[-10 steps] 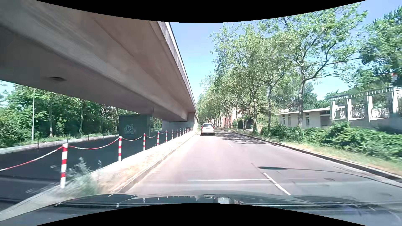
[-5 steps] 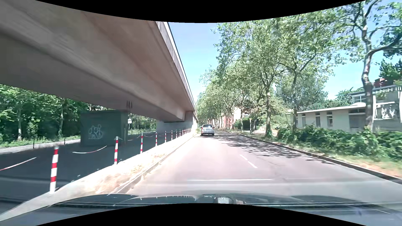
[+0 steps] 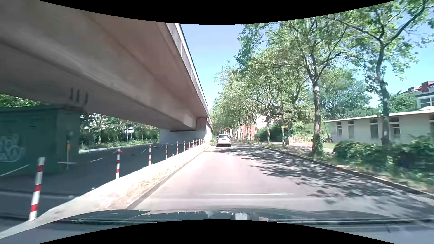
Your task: Follow the waypoints while adhering to traffic rules and regulations
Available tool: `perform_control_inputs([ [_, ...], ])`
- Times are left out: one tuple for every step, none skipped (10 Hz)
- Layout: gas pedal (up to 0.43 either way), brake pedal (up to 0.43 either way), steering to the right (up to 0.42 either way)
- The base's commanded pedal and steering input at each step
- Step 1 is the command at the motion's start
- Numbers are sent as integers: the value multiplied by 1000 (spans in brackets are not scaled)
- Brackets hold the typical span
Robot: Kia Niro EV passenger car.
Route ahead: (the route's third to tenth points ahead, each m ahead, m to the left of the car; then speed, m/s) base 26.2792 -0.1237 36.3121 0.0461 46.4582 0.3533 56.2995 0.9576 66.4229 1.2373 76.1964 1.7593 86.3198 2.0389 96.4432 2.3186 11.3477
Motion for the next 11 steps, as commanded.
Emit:
perform_control_inputs([
  [150, 0, -1],
  [150, 0, -2],
  [150, 0, -2],
  [150, 0, -2],
  [150, 0, -2],
  [150, 0, -2],
  [138, 0, -2],
  [138, 0, -2],
  [138, 0, -2],
  [138, 0, -1],
  [130, 0, -1],
])
